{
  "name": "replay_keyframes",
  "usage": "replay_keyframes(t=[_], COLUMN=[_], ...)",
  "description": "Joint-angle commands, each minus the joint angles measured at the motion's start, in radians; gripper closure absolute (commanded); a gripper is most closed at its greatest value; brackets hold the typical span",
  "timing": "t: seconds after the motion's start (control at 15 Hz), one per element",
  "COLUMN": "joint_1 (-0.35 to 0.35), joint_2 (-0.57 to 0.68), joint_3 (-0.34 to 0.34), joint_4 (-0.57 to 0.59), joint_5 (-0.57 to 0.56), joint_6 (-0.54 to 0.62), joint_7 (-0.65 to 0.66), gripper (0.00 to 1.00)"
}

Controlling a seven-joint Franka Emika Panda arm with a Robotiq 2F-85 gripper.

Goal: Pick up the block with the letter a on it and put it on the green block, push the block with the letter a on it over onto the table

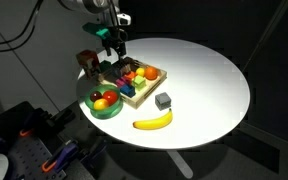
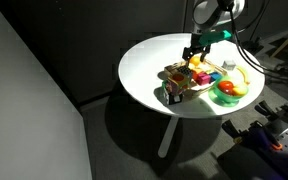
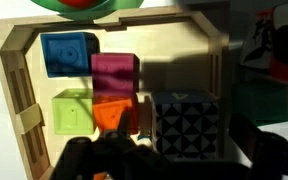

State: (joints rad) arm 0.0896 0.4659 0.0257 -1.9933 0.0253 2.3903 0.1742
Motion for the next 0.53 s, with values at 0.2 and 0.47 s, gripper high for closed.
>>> replay_keyframes(t=[0.2, 0.47], joint_1=[0.038, 0.027], joint_2=[0.098, 0.095], joint_3=[-0.03, -0.018], joint_4=[0.11, 0.093], joint_5=[-0.049, -0.028], joint_6=[-0.003, 0.0], joint_7=[0.039, 0.01], gripper=[0.0, 0.0])
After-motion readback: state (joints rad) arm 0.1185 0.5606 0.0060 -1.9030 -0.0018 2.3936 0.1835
